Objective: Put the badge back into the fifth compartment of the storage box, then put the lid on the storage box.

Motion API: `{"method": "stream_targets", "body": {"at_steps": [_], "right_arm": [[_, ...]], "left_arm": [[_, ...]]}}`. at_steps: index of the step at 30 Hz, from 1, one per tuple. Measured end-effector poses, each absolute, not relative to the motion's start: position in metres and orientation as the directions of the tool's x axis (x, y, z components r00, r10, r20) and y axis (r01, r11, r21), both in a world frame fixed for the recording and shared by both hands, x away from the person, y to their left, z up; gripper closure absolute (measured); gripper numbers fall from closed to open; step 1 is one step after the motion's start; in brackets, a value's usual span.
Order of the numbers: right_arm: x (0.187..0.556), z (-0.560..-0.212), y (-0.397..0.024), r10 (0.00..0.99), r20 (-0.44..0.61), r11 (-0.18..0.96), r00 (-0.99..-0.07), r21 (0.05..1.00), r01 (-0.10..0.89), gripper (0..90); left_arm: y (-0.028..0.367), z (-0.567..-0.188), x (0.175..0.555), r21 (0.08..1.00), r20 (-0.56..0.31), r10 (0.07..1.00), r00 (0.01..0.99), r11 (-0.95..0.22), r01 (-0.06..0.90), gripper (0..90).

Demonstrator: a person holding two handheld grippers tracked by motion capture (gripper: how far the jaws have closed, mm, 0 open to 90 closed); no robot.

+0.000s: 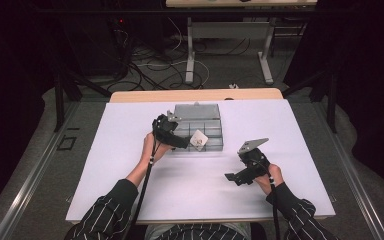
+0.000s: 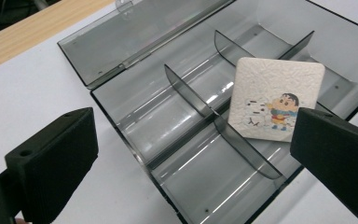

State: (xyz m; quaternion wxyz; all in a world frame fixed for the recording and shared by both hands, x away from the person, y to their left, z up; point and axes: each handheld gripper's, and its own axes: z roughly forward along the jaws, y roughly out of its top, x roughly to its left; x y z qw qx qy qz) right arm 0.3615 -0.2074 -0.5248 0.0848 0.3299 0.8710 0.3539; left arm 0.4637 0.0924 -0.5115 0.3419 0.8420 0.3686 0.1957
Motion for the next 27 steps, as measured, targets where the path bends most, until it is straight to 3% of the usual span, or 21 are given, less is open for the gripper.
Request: {"method": "stream_targets", "body": {"at_steps": [13,27], "right_arm": [[0.363,-0.525,-0.208,0.626,0.085,0.544,-0.775,0.664,0.512,3.5],[0.365,-0.526,-0.209,0.626,0.101,0.536,-0.773,0.664,0.521,3.7]], "left_arm": [[0.091,-0.514,0.467,0.745,0.099,0.781,0.617,-0.469,0.474,17.9],[0.083,-0.524,0.472,0.742,0.053,0.775,0.629,-0.452,0.495,45.8]]}}
